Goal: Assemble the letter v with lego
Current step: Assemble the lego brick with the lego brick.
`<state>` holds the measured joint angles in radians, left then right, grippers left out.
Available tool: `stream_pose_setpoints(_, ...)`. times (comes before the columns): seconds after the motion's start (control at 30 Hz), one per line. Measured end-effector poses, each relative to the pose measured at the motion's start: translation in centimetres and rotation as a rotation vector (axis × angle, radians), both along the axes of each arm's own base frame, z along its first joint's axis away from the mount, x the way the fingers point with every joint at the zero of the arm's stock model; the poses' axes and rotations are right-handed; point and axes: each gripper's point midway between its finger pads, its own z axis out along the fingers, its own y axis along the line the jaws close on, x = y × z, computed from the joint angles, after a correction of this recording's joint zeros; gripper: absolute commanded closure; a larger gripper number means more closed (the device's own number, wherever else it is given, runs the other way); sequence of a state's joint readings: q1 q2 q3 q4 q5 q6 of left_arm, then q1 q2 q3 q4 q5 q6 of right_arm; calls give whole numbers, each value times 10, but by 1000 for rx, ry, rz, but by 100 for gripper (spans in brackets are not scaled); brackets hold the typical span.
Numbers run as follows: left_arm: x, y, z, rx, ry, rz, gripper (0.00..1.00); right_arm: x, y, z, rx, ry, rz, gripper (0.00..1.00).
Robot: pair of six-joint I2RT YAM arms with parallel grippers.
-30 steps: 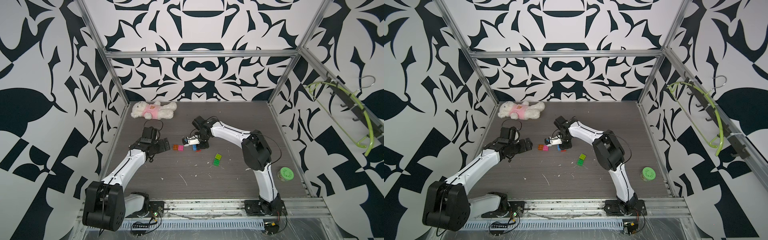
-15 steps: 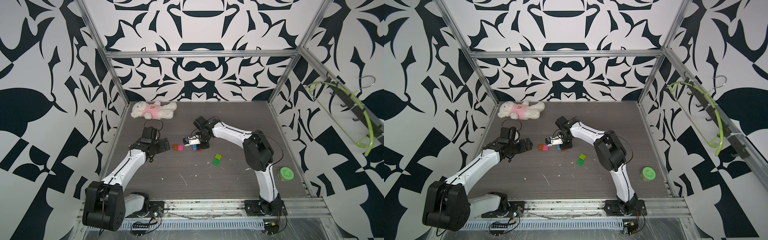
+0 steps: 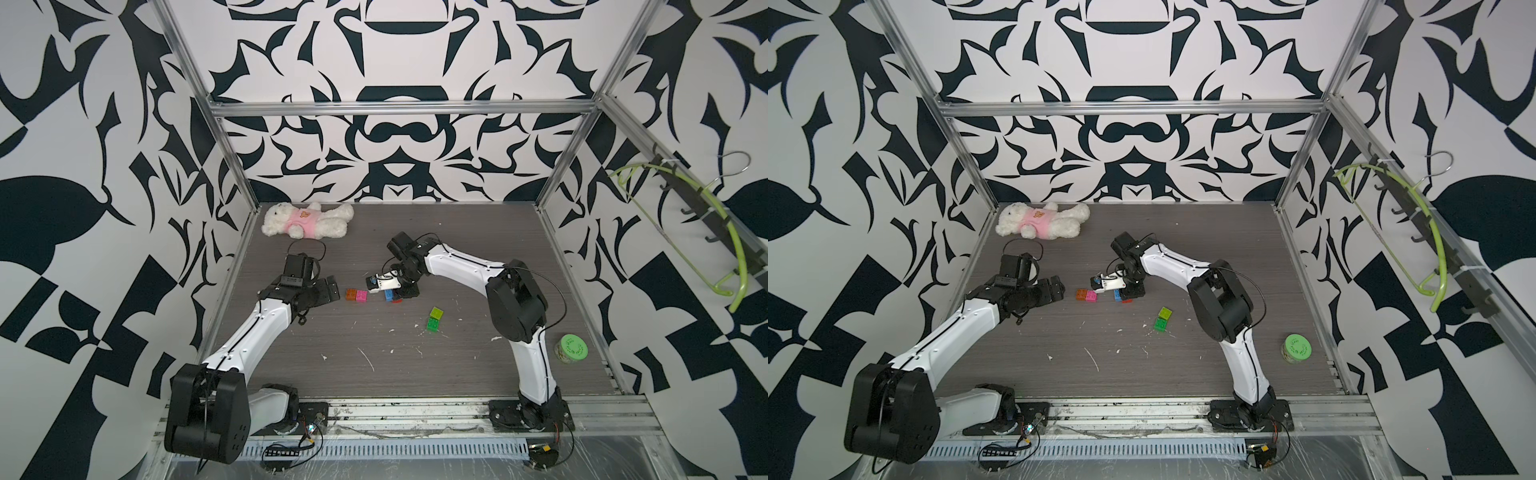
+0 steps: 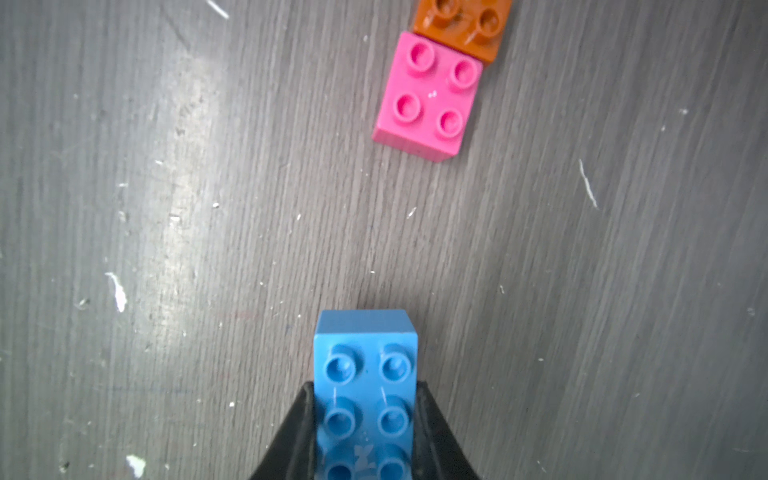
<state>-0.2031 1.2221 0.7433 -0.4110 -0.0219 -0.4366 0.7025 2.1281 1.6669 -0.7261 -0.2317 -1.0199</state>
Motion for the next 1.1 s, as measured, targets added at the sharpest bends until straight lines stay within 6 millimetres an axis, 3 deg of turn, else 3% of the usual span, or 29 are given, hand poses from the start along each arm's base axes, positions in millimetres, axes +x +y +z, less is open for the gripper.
stream_pose_setpoints(0.27, 0, 0, 0, 0, 0, 0, 1, 9, -5, 0, 12, 21, -132, 100)
stream_pose_setpoints(0.47, 0, 0, 0, 0, 0, 0, 1, 7, -13, -2, 30, 15, -132, 100)
stream_pose_setpoints(1.1, 0, 1, 3, 2, -9, 2, 1, 5, -11, -6, 21, 37, -143, 98)
